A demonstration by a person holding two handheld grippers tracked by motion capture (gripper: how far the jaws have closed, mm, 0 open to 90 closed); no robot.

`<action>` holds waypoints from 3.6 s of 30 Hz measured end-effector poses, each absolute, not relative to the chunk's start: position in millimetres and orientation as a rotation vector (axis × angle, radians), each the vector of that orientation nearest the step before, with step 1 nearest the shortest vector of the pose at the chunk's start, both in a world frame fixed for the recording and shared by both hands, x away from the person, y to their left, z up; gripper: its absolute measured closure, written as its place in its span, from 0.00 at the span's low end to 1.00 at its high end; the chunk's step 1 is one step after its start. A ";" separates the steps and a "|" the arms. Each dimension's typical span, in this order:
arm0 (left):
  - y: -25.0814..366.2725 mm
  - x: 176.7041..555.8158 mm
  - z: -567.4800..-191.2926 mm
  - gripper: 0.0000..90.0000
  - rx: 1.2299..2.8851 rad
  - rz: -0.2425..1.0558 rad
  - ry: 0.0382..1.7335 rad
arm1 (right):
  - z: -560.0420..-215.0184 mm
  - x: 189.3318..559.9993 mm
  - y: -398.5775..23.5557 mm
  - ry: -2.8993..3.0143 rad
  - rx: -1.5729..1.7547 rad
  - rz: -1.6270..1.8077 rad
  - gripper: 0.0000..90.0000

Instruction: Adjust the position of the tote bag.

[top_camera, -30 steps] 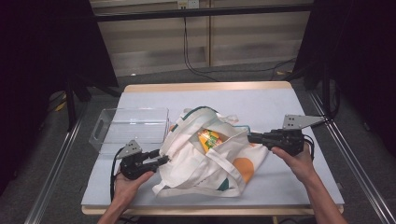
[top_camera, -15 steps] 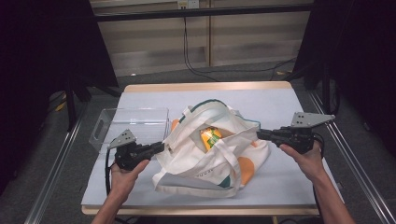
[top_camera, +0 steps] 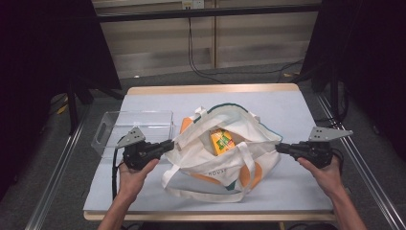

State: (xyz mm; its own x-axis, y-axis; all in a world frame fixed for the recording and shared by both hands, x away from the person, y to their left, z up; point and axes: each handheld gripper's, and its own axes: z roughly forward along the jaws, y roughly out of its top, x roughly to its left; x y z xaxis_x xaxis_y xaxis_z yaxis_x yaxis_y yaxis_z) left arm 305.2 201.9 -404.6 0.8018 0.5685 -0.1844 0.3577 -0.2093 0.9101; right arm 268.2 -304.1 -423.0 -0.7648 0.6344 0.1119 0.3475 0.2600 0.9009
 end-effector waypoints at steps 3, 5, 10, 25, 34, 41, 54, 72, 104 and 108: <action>202.2 304.7 -406.7 0.96 1.833 0.213 0.702 | -423.5 269.2 -298.6 2.266 0.890 1.522 0.97; 203.3 304.4 -406.6 0.96 1.822 0.211 0.713 | -417.0 269.0 -296.6 2.251 0.868 1.542 0.87; 203.7 301.3 -405.3 0.96 1.827 0.210 0.717 | -398.7 263.5 -296.9 2.181 0.866 1.604 0.61; 196.4 300.7 -393.3 0.97 1.875 0.260 0.704 | -379.8 306.7 -262.2 2.239 0.934 1.485 0.65; 215.9 307.0 -413.0 0.98 1.913 0.265 0.803 | -409.6 307.7 -278.3 2.319 0.994 1.355 0.99; 225.7 311.2 -429.5 0.98 1.962 0.264 0.851 | -428.6 307.9 -287.4 2.318 1.019 1.271 0.99; 223.1 313.4 -458.8 0.98 2.050 0.232 0.872 | -467.2 319.2 -293.2 2.338 1.097 1.188 0.99; 238.3 301.1 -438.5 0.71 1.881 0.218 0.880 | -451.3 305.1 -295.9 2.270 1.061 1.328 0.67; 107.9 321.2 -396.9 0.50 2.202 0.044 0.560 | -413.0 347.6 -202.9 2.434 0.754 1.374 0.51; 90.2 329.3 -396.0 0.47 2.240 0.028 0.546 | -415.1 356.7 -186.6 2.484 0.722 1.332 0.49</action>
State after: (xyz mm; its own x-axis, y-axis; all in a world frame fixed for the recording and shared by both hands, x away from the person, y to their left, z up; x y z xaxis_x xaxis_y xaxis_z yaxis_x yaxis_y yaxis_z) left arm 329.3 90.2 -396.0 0.9061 0.3931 -0.1561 0.3753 -0.5767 0.7256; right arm 356.7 -186.6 -415.1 -0.8515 0.5236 0.0277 0.3128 0.4649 0.8282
